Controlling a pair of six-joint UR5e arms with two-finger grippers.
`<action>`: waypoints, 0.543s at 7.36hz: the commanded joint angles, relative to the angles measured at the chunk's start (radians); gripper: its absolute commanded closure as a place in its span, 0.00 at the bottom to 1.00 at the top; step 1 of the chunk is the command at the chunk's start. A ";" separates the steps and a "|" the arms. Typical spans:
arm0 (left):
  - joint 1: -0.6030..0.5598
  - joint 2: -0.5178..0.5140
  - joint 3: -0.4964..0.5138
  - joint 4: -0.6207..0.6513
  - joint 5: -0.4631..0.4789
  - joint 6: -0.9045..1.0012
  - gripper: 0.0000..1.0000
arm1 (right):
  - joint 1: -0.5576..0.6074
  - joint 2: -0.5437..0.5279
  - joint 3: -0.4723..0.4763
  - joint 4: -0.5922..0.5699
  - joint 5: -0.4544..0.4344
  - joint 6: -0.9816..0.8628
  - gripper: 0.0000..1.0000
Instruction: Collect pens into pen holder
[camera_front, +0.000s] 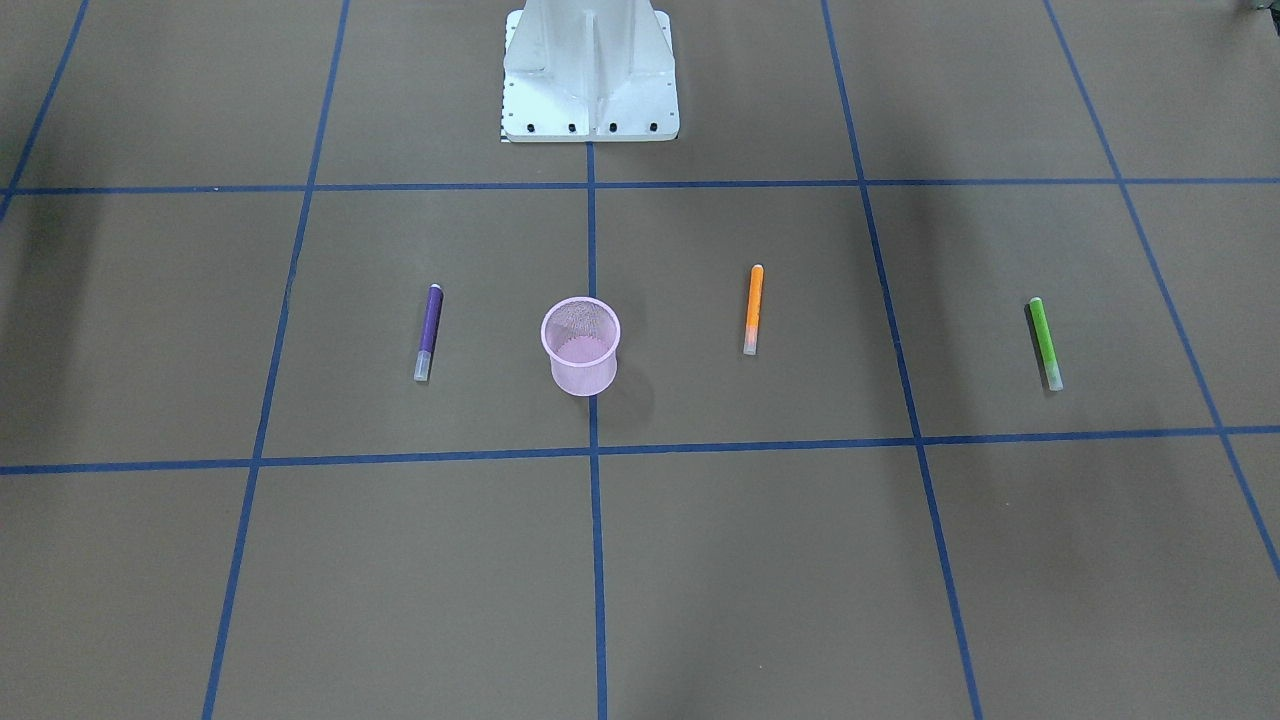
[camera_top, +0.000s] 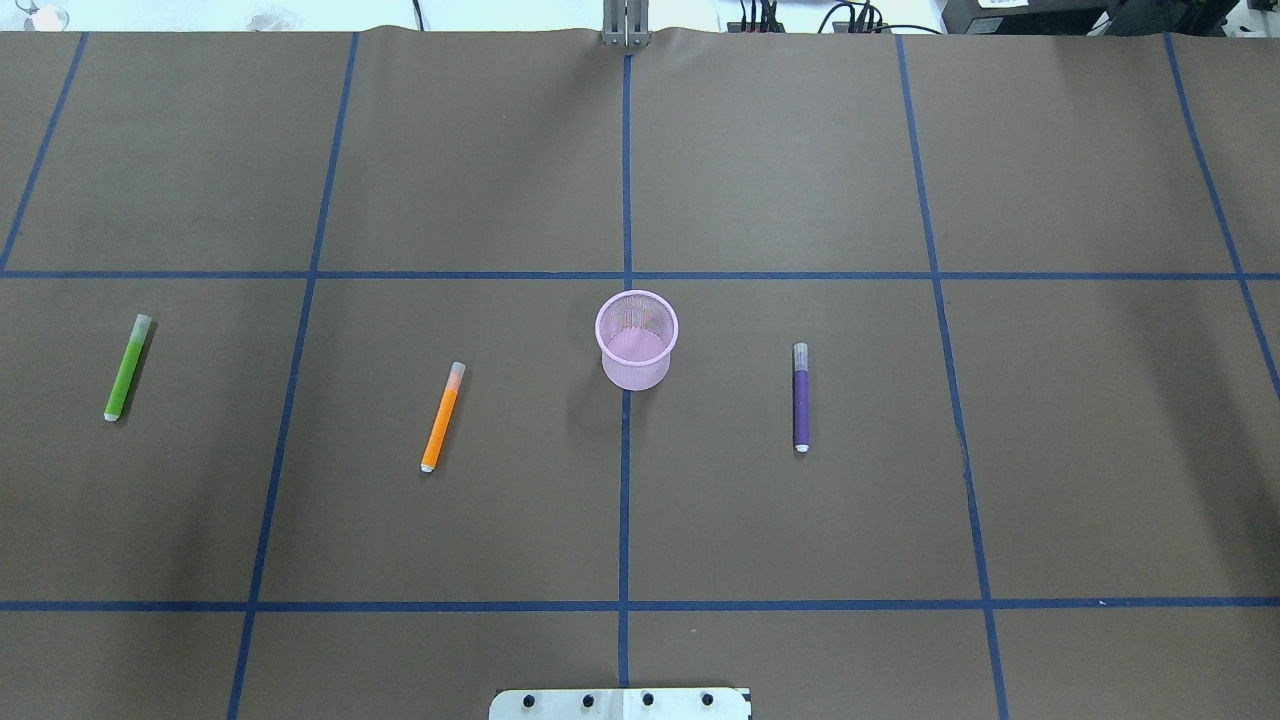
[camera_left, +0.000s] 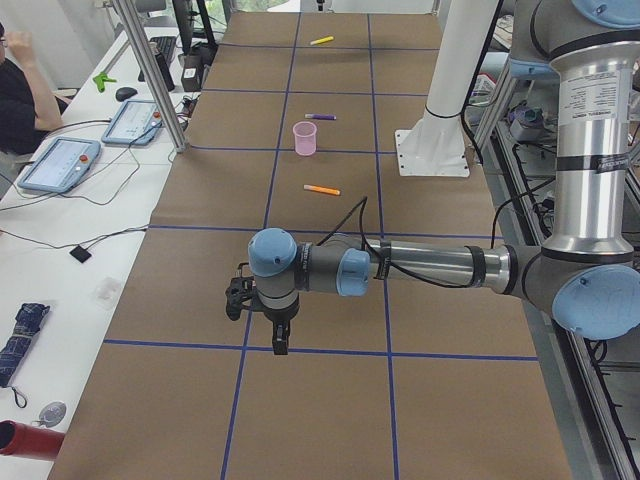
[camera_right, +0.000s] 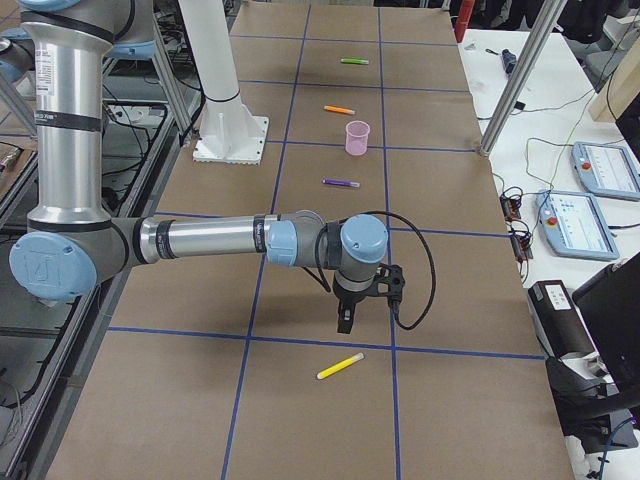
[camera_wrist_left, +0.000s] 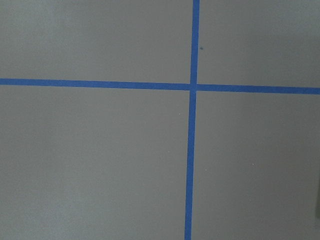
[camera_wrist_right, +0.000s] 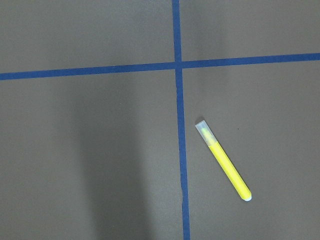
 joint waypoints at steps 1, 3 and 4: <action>0.000 0.005 -0.002 -0.004 0.001 0.002 0.00 | 0.000 -0.002 0.000 0.000 -0.001 0.000 0.00; 0.000 0.002 -0.004 0.000 0.000 -0.002 0.00 | 0.000 -0.002 0.000 0.000 -0.001 -0.001 0.00; 0.000 -0.003 -0.004 0.003 0.000 0.000 0.00 | 0.000 -0.002 -0.001 0.002 -0.001 -0.006 0.00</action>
